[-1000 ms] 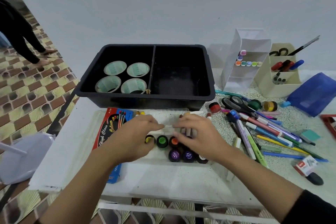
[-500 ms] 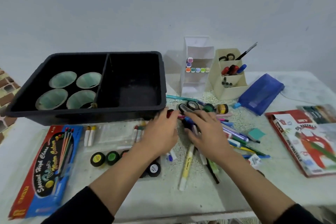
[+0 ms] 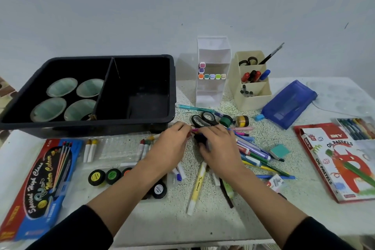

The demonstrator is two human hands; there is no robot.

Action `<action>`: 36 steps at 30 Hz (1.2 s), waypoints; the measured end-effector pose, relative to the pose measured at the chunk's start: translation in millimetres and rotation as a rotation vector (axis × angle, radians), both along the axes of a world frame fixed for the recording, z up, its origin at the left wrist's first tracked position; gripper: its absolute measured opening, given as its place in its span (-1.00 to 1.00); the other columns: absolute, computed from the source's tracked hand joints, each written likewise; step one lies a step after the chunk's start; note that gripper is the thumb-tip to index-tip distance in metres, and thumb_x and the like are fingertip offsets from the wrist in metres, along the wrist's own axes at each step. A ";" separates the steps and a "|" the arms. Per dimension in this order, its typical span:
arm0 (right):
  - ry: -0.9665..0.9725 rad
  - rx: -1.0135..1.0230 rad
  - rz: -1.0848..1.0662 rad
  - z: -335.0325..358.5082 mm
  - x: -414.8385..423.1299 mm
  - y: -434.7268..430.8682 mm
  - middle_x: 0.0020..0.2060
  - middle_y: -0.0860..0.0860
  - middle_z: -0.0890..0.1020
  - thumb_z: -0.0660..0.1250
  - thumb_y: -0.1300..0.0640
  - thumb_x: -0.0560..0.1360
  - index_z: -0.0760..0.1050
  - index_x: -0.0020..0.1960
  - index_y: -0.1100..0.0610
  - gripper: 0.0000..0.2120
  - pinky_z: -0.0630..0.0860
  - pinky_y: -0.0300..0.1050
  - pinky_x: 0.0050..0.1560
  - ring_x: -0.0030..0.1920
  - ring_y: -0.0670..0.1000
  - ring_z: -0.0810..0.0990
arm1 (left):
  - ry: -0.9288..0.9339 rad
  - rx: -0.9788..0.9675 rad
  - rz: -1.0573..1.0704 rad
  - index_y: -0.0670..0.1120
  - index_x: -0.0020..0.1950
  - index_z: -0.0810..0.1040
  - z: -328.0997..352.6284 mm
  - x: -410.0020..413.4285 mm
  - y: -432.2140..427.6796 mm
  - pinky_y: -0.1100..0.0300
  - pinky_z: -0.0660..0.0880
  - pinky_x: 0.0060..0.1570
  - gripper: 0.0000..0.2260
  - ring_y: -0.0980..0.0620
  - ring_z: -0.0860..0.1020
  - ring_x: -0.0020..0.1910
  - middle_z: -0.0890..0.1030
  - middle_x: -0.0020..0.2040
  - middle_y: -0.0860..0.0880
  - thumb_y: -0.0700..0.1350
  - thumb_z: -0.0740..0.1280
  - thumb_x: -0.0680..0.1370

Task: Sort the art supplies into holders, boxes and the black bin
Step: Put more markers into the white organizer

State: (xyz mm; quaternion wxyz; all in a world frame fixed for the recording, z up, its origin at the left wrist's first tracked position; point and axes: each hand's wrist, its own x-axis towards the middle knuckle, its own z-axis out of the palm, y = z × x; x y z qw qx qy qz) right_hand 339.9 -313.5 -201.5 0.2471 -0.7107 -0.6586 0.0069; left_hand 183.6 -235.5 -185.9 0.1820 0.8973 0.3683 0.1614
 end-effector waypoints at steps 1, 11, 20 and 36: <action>0.032 0.010 -0.009 2.3 -1.7 -0.4 0.06 -0.08 0.65 0.41 0.14 0.43 0.55 0.17 0.01 -0.69 0.40 0.03 0.02 0.10 0.06 0.53 | -0.023 0.013 -0.029 -0.16 0.27 0.55 2.7 -3.5 -1.3 0.02 0.55 0.06 -0.74 -0.12 0.59 0.09 0.56 0.20 -0.06 -0.31 0.32 0.60; 0.577 -0.055 0.270 49.3 -54.2 -16.8 0.01 -0.13 0.63 0.36 0.20 0.54 0.57 0.24 -0.07 -0.68 0.50 -0.24 0.02 0.03 -0.09 0.58 | -0.188 -0.077 -0.102 0.07 0.31 0.59 66.4 -123.7 -23.6 0.25 0.52 0.19 -0.65 0.14 0.57 0.19 0.55 0.20 0.18 -0.11 0.47 0.53; 0.603 -0.086 0.440 37.7 -146.6 -7.8 -0.03 -0.14 0.59 0.49 0.16 0.47 0.57 0.10 -0.01 -0.76 0.54 -0.08 -0.04 -0.01 -0.05 0.56 | -0.291 -0.344 0.127 0.10 0.06 0.62 41.5 -231.8 -30.3 0.32 0.58 -0.02 -0.67 0.13 0.58 0.11 0.53 0.06 0.15 0.01 0.58 0.34; 0.537 -0.093 0.504 21.9 -179.1 -7.1 0.07 -0.14 0.59 0.54 0.26 0.39 0.64 0.17 0.04 -0.63 0.53 -0.16 0.13 0.11 -0.13 0.58 | -0.162 -0.163 -0.017 0.15 0.00 0.55 3.3 -249.5 -23.5 0.28 0.49 -0.17 -0.60 0.13 0.54 -0.14 0.55 -0.17 0.26 0.29 0.55 0.29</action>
